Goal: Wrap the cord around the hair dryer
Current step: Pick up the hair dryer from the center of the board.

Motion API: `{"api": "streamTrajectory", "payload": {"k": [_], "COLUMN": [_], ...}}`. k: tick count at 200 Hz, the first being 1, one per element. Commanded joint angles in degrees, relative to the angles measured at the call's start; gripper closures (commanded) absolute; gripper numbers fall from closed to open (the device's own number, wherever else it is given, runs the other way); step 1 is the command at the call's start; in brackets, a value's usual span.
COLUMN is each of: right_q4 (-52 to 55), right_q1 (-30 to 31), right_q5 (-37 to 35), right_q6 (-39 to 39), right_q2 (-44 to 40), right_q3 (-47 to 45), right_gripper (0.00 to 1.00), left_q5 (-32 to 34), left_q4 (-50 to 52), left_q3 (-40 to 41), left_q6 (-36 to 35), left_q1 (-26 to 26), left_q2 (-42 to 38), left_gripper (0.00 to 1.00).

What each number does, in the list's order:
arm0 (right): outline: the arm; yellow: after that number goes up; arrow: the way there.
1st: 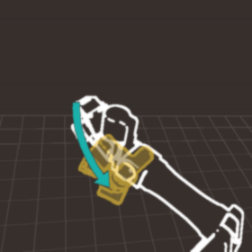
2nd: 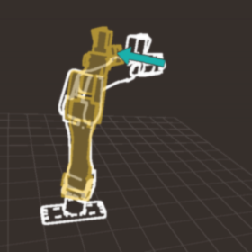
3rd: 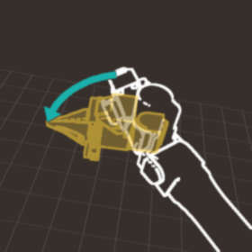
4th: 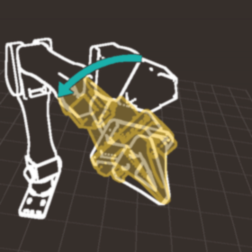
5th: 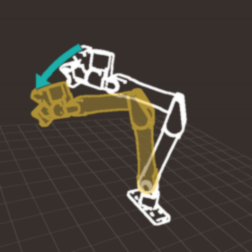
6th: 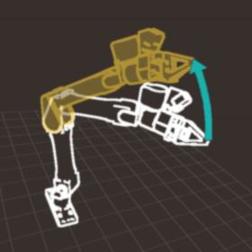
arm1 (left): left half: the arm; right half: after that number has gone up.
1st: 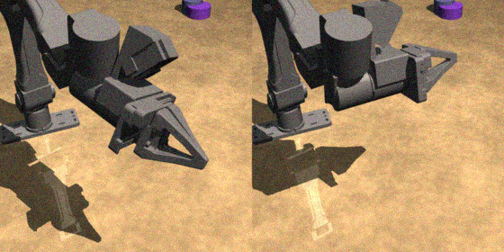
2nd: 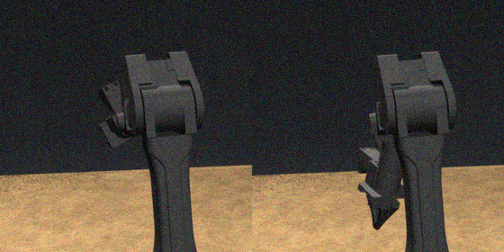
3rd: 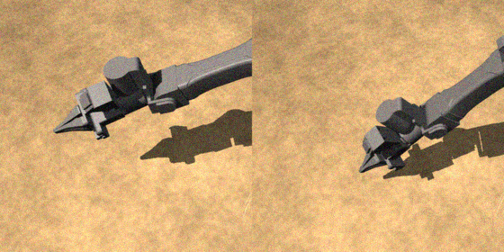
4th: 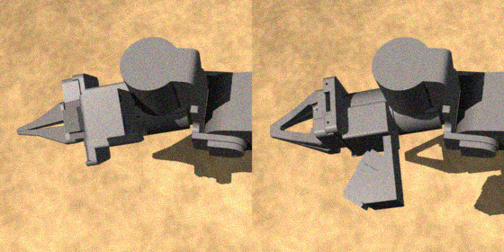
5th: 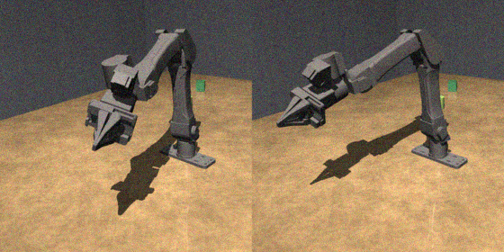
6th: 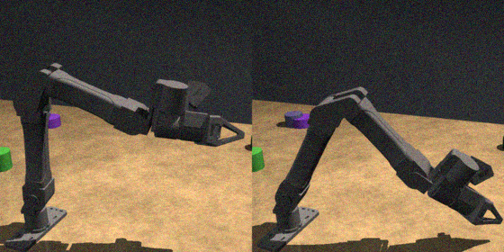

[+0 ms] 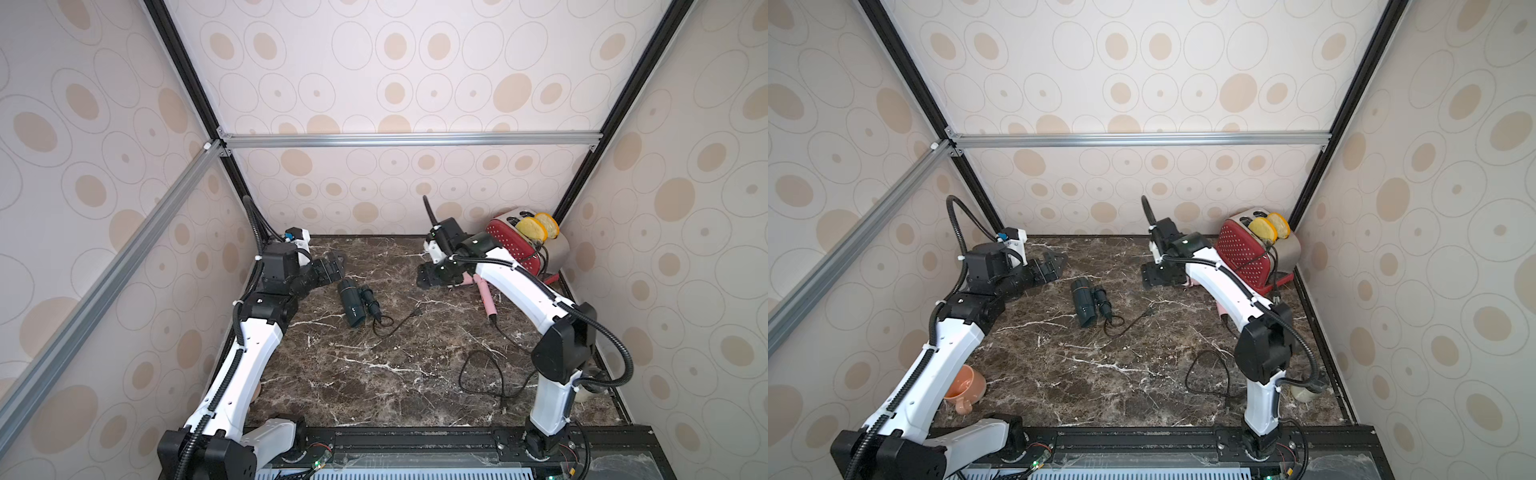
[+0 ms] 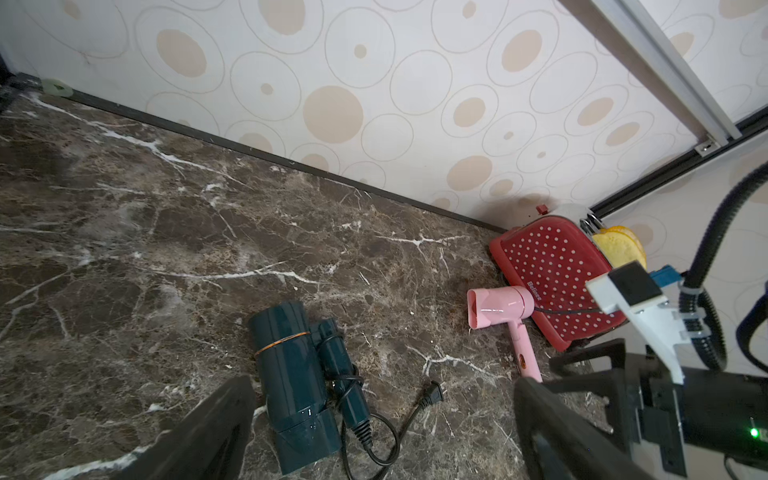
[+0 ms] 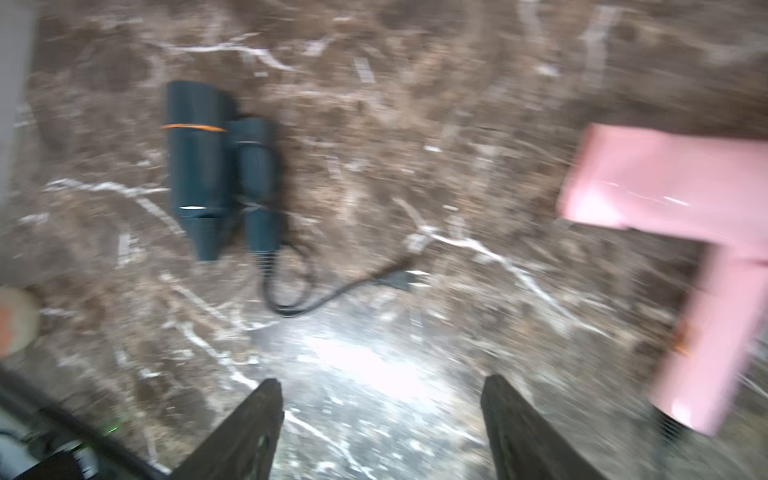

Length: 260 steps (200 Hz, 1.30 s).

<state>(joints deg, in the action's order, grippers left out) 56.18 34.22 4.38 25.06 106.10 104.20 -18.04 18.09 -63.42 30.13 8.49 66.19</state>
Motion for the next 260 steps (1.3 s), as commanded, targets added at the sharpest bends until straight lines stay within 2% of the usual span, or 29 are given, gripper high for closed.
{"api": "streamTrajectory", "payload": {"k": [1,37,81,151,183,203,260], "right_q4": [2.54,-0.62,-6.42,-13.63,-15.13,-15.75,-15.84], "right_q1": [-5.82,-15.23,-21.92,-23.49,-23.49,-23.47,-22.53], "right_q5": [-2.19,-3.34,-2.82,-0.07,1.39,1.52,0.2], "right_q6": [-4.39,-7.43,-8.64,-8.06,-7.52,-7.31,-8.79], "right_q2": [-3.94,-6.92,-3.22,6.29,9.12,10.04,11.96], "right_q3": [-5.88,-14.53,-19.98,-21.0,-21.01,-22.0,-24.39], "right_gripper": [0.22,0.28,0.33,0.36,0.47,0.6,0.54], "left_q5": [-1.71,-2.69,-4.88,-6.73,-6.92,-7.1,-7.45], "left_q4": [-0.36,-3.01,-2.77,-2.66,-2.28,-2.17,-2.24], "left_q3": [-0.04,0.71,-1.55,-2.66,-2.91,-3.19,-3.95], "left_q6": [-1.39,0.76,0.3,0.63,0.31,0.15,-0.16], "left_q1": [2.78,5.87,6.29,6.52,6.54,6.53,6.55], "left_q2": [1.56,4.13,7.2,9.91,10.36,10.75,11.68], "left_gripper": [0.01,0.01,0.01,0.01,0.01,0.01,0.01]}}
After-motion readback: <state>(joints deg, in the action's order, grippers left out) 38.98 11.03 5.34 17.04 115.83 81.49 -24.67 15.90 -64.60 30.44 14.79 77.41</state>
